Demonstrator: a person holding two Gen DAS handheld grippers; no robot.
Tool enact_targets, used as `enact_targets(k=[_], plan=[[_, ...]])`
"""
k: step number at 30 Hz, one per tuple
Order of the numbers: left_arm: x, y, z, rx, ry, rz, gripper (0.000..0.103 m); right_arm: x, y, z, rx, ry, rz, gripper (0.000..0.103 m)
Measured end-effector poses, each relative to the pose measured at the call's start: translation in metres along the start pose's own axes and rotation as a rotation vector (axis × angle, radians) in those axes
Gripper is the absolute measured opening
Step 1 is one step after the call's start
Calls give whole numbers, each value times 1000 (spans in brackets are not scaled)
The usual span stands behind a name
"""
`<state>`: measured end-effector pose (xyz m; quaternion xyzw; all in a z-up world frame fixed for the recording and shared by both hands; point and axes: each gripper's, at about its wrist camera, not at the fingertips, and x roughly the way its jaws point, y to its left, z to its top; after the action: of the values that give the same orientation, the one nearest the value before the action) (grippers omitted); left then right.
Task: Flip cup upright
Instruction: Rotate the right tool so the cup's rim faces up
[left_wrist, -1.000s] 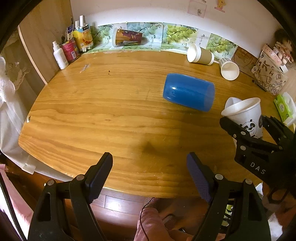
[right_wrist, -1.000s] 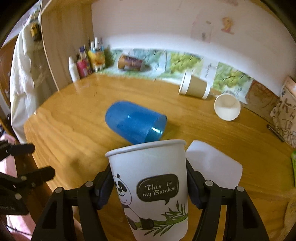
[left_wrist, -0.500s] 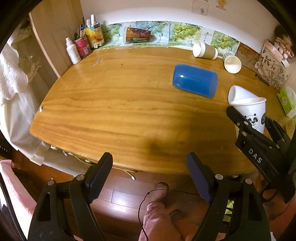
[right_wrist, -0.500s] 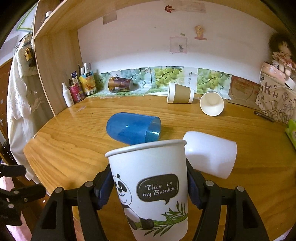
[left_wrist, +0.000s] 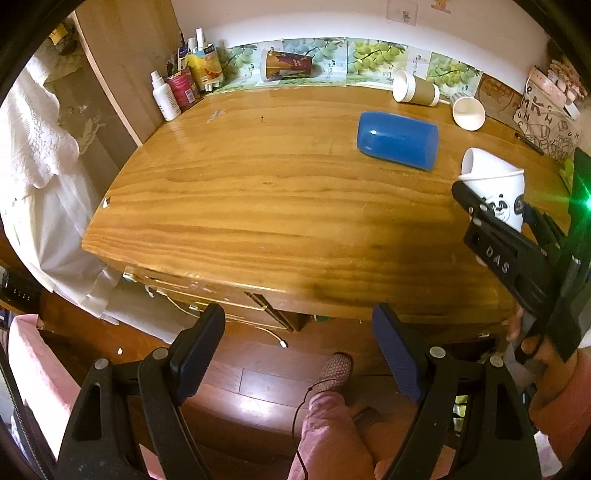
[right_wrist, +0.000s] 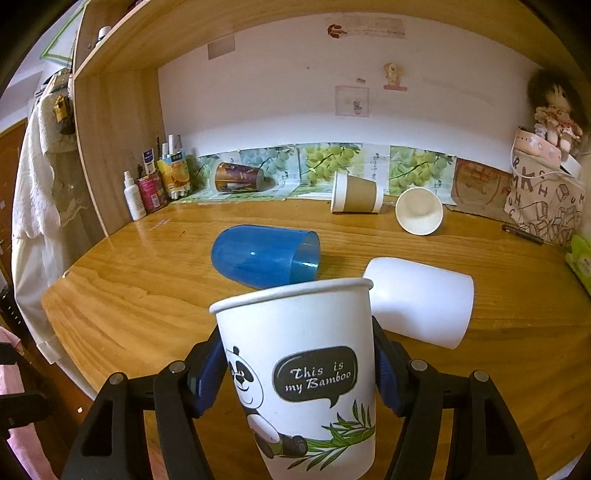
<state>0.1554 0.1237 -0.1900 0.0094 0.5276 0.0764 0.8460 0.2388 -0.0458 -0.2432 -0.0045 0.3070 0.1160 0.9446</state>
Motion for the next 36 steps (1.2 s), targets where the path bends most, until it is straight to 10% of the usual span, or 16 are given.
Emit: enact_targets(k=[32, 36], plan=[[-4, -2, -7, 29, 4, 42, 85, 4, 0, -5, -25, -13, 25, 69], [-6, -1, -7, 17, 33, 33, 85, 3, 2, -8, -35, 14, 17, 80]])
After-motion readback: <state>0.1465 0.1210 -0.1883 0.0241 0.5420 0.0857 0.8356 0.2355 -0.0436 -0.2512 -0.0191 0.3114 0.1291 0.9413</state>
